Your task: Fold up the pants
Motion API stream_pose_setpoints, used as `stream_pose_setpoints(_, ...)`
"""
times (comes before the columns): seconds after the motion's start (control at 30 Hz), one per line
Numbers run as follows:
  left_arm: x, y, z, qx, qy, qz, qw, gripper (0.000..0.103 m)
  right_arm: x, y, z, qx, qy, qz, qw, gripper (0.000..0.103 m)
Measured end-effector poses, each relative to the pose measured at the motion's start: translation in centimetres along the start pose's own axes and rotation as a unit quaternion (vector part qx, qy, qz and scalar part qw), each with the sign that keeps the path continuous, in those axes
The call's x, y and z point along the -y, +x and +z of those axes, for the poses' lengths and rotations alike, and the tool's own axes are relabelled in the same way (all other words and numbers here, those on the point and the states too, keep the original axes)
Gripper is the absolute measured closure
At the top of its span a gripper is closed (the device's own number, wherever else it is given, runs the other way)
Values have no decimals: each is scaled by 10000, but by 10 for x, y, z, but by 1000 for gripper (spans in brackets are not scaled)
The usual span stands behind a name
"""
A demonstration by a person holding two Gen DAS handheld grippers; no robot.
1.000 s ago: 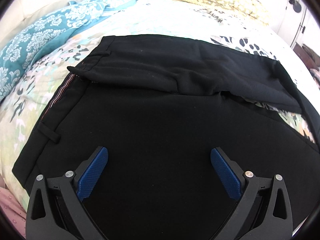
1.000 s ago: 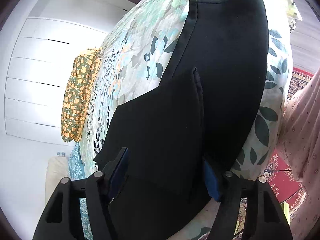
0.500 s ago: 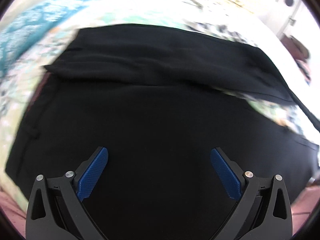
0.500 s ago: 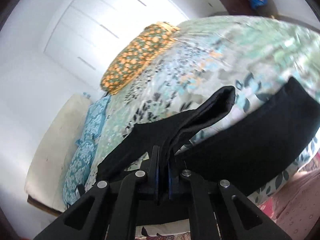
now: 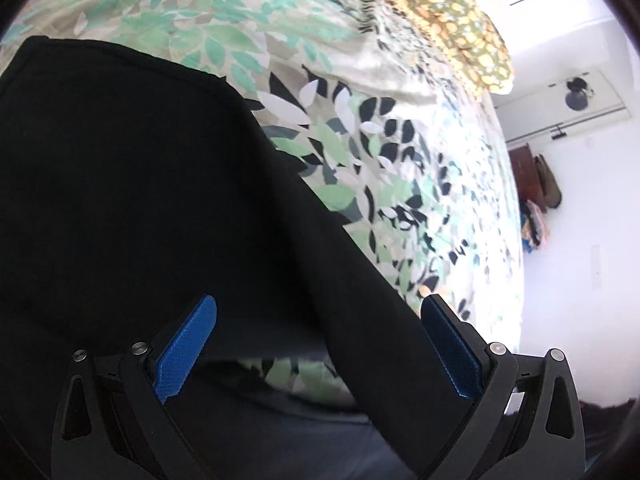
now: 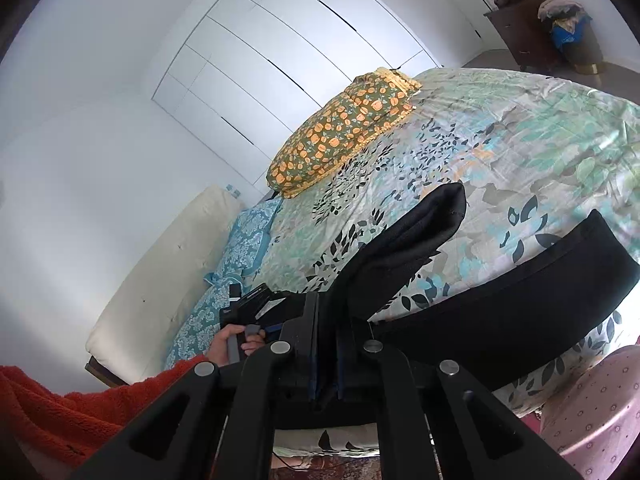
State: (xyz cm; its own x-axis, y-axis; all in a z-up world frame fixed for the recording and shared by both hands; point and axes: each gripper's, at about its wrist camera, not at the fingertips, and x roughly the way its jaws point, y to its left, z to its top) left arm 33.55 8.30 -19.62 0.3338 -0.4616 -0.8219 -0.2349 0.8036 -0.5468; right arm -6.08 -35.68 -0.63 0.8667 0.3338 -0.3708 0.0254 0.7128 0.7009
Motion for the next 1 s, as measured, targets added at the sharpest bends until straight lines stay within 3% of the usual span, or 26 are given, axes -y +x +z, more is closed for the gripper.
stream_pose_setpoints(0.1,-4,6,8,36,-138,205,9997,2,7,-8,0,-13,108,155,9998,96)
stream_pose_setpoints(0.13,-5,7,10,58,-195,216,9996,8,8,-11,1,-13,128,208,9997,96)
stream_pose_setpoints(0.17,-7,9,12,55,-259,208,9994,21,8,-15,2,1,138,274,9995,96)
stream_pose_setpoints(0.3,-12,20,12,-85,-392,144,9991,35,8,-30,7,41,172,660,9977,96)
stream_pose_setpoints(0.33,-13,21,12,-40,-385,196,9991,44,8,-35,9,52,163,677,9976,96)
stream_pose_setpoints(0.37,-15,19,12,-19,-398,194,9990,67,10,-39,12,77,157,624,9979,96)
stream_pose_setpoints(0.43,-21,17,15,-34,-581,48,9983,99,23,-42,18,109,182,373,9991,96)
stream_pose_setpoints(0.53,-19,-17,21,323,-823,-430,9952,99,50,-27,36,85,300,39,9995,96)
stream_pose_setpoints(0.63,7,-98,25,1149,-286,-657,9908,100,68,8,64,6,322,41,9995,96)
stream_pose_setpoints(0.7,15,-174,5,1967,205,-618,9783,99,68,33,84,-94,176,117,9997,96)
stream_pose_setpoints(0.8,1,-238,-50,2696,652,-237,9605,95,67,65,102,-315,-268,-142,9990,96)
stream_pose_setpoints(0.83,-13,-241,-77,2721,631,-55,9602,93,71,73,105,-418,-351,-277,9981,96)
stream_pose_setpoints(0.9,-39,-221,-120,2364,465,200,9703,93,91,85,105,-649,-339,-614,9954,96)
stream_pose_setpoints(1.0,-74,-146,-173,1191,166,415,9919,94,124,95,93,-1146,-550,-1450,9812,96)
